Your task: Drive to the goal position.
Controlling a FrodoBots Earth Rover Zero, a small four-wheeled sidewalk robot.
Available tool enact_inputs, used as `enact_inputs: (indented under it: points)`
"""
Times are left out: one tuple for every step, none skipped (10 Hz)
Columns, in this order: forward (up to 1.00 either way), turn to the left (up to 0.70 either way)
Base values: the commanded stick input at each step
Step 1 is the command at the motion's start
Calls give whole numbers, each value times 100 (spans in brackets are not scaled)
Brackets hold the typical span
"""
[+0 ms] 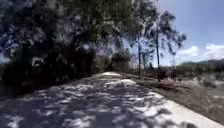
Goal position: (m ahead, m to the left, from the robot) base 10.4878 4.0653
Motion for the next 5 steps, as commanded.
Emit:
enact_inputs:
  points:
    - [70,0]
    - [70,0]
    - [70,0]
    - [70,0]
    - [70,0]
